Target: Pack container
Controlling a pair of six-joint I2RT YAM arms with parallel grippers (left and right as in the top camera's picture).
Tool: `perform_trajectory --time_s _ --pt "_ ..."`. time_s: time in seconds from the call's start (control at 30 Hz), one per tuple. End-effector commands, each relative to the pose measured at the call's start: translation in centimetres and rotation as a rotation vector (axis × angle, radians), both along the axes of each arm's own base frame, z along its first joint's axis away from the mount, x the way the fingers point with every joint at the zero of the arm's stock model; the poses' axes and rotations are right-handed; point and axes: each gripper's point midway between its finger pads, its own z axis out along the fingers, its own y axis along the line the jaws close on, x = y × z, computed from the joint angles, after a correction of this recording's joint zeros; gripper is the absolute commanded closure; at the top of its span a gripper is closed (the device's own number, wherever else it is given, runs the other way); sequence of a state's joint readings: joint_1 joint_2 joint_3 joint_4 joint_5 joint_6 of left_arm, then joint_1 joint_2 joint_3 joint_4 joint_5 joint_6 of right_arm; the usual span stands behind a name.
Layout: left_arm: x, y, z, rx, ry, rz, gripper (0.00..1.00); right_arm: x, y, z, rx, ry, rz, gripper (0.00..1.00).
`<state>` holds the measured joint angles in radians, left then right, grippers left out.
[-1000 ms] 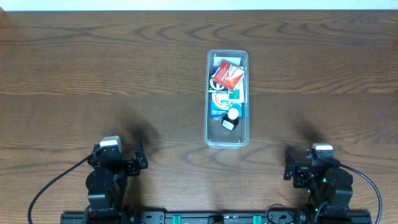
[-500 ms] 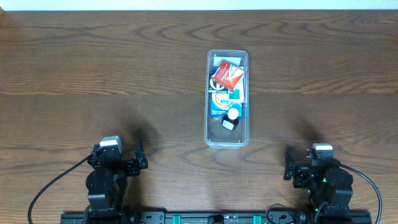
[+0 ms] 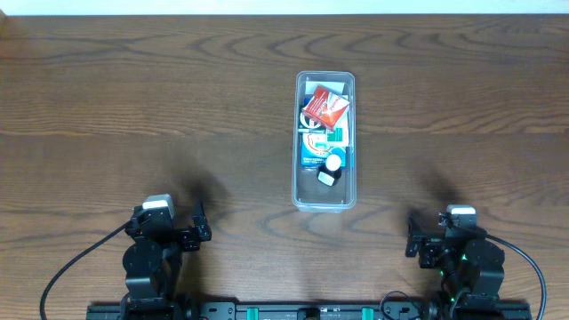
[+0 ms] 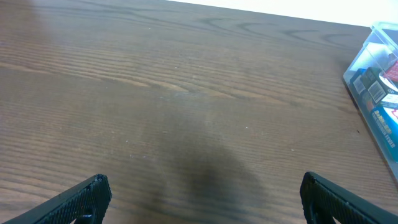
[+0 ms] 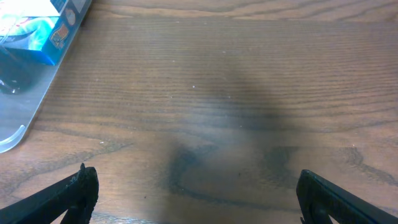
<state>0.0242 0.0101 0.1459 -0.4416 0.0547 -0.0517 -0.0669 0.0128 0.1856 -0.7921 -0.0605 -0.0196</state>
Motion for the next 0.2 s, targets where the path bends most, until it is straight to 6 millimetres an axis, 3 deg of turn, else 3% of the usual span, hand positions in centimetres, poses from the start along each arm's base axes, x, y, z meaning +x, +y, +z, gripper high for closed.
perform_trajectory --time_s 0.0,0.17 --pt "0.03 -0.30 -0.70 -0.006 0.010 -0.015 0.02 -0.02 0.33 -0.29 -0.008 0.003 0.026 0.01" --pt "0.02 -0.30 -0.71 -0.007 0.010 -0.015 0.02 -0.02 0.33 -0.29 -0.008 0.003 0.025 0.01"
